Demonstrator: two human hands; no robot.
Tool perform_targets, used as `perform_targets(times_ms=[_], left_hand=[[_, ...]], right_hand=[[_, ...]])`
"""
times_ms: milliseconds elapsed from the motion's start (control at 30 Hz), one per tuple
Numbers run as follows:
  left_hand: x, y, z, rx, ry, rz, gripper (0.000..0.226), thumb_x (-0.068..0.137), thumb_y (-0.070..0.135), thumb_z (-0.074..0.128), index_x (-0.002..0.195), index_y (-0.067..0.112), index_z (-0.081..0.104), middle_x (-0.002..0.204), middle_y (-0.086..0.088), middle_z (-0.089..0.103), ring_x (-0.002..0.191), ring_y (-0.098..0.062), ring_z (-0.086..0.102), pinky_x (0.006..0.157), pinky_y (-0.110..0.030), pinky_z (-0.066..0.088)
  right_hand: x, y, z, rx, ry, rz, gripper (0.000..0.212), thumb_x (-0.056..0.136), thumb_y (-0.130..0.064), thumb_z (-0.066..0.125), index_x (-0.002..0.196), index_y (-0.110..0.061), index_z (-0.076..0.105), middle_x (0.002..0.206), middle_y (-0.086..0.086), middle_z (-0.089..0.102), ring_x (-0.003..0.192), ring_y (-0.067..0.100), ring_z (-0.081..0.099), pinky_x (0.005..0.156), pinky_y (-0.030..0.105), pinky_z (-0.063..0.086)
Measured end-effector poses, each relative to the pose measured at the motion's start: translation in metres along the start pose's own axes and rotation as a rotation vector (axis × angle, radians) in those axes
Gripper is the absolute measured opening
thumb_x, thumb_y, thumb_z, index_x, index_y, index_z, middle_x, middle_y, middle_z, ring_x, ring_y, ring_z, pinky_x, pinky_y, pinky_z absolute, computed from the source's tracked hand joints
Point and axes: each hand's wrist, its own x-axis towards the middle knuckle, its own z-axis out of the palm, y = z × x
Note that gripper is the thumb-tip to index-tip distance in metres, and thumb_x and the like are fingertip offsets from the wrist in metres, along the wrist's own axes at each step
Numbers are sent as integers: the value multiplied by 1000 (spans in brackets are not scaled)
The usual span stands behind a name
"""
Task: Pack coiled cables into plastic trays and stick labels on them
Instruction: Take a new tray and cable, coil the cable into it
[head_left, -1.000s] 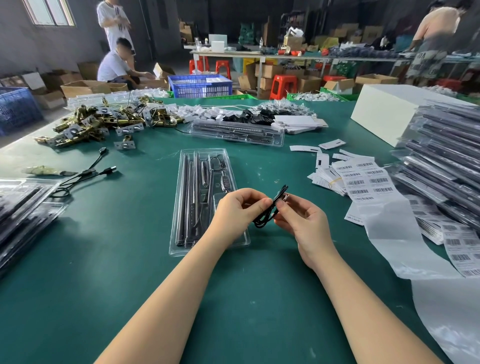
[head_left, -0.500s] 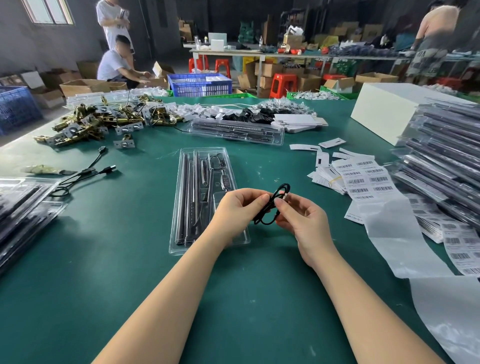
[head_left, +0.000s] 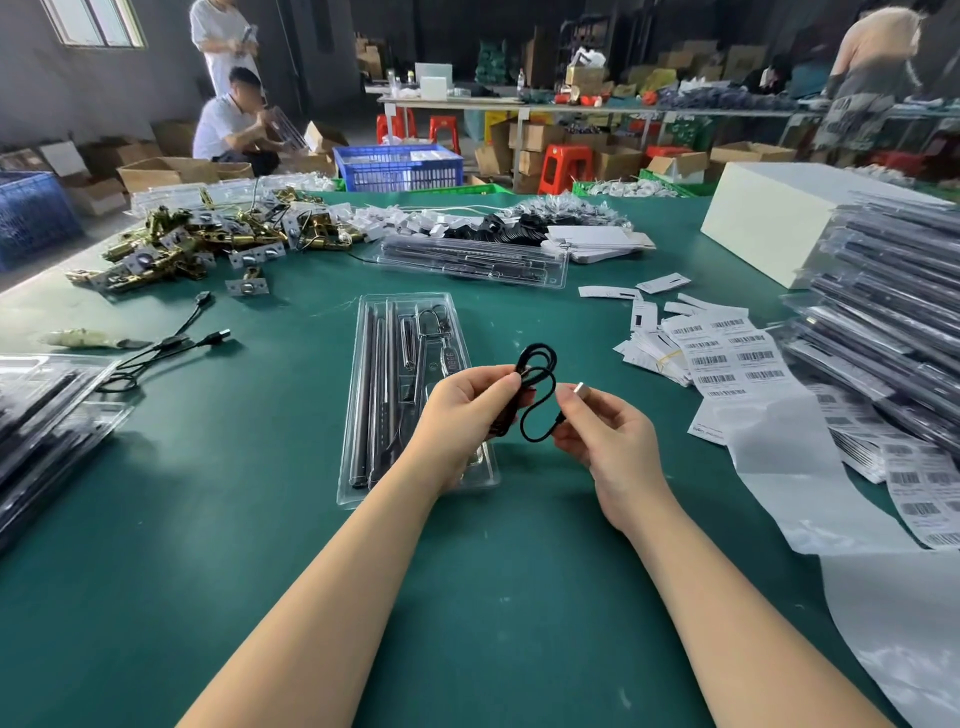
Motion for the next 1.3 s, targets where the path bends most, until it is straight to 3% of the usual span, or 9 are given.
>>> perform_targets(times_ms=[133, 300, 433, 633, 767, 1133, 1300], left_hand=[[1, 0, -1, -51, -12, -11, 16, 99, 16, 52, 99, 21, 68, 85, 0, 75, 85, -14, 72, 67, -22, 55], [-1, 2, 4, 42, -9, 13, 24, 103, 18, 43, 96, 29, 64, 72, 9, 69, 64, -6, 66, 61, -18, 53], [-2, 1, 6, 109, -45, 22, 19, 100, 21, 49, 95, 28, 66, 78, 8, 64, 62, -3, 61, 61, -15, 49], [-1, -1, 2, 231, -98, 103, 17, 96, 12, 55, 102, 24, 65, 69, 14, 58, 60, -4, 55, 61, -16, 47], [-1, -2, 2, 238, -111, 122, 18, 97, 13, 54, 101, 27, 65, 68, 16, 58, 62, -5, 56, 63, -17, 48], [-2, 0, 1, 148, -120, 46, 29, 102, 17, 44, 104, 40, 62, 91, 11, 66, 70, 0, 64, 68, -14, 51], [-3, 0, 0, 188, -114, 122, 27, 94, 9, 59, 103, 33, 68, 88, 12, 73, 83, -4, 67, 74, -18, 51]], right_hand=[[0, 0, 1, -13, 4, 5, 13, 81, -24, 77, 69, -22, 74, 61, -8, 60, 55, 10, 56, 60, 22, 53], [0, 1, 0, -17, 7, 10, 7, 80, -24, 78, 75, -20, 74, 63, -7, 63, 56, 9, 57, 60, 22, 54], [0, 1, 0, -25, -12, 6, 6, 81, -24, 77, 76, -21, 76, 65, -9, 63, 57, 8, 57, 61, 22, 54], [0, 1, 0, -37, 3, 0, 7, 82, -24, 77, 76, -20, 74, 64, -9, 62, 56, 8, 56, 60, 22, 53], [0, 1, 1, -39, 1, 1, 7, 82, -24, 76, 76, -21, 75, 64, -10, 63, 56, 8, 56, 60, 22, 53], [-1, 0, 1, -31, 2, 12, 6, 82, -23, 76, 80, -18, 75, 65, -7, 64, 57, 8, 57, 61, 22, 54], [-2, -2, 1, 6, 0, -23, 7, 82, -17, 76, 89, -17, 74, 66, -4, 67, 54, 10, 58, 59, 23, 54]])
